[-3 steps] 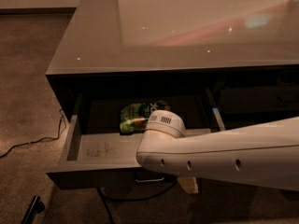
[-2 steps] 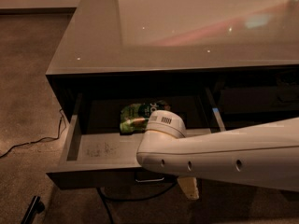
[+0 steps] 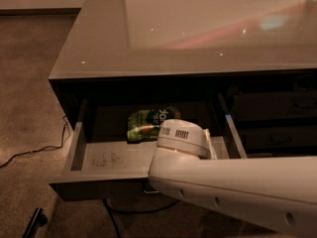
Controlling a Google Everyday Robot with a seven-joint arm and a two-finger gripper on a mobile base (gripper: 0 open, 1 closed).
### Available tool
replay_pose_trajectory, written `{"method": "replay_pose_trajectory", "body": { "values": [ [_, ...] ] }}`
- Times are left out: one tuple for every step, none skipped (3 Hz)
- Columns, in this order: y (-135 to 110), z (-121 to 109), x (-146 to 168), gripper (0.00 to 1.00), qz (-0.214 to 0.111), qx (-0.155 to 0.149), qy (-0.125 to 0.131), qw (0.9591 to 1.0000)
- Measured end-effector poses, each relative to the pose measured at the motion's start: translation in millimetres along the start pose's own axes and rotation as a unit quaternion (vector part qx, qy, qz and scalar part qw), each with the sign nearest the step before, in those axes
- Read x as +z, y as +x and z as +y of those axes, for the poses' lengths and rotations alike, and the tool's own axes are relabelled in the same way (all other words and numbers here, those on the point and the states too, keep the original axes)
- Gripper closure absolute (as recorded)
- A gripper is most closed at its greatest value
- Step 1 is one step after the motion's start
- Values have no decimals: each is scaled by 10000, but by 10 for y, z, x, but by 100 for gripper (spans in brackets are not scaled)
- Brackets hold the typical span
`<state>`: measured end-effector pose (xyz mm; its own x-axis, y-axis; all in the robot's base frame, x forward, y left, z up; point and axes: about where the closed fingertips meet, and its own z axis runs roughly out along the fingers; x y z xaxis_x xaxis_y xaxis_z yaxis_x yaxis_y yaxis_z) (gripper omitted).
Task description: Open top drawer
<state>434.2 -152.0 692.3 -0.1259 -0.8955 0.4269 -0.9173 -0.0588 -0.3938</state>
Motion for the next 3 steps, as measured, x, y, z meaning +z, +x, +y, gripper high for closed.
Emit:
{"method": "replay_pose_trajectory", "body": {
  "values": [
    [145, -138, -187, 18, 38, 264, 421, 9988],
    [198, -273, -235, 42, 32, 459, 781, 9959],
    [159, -419, -169, 65, -33, 559, 1000, 9934]
  ]
}}
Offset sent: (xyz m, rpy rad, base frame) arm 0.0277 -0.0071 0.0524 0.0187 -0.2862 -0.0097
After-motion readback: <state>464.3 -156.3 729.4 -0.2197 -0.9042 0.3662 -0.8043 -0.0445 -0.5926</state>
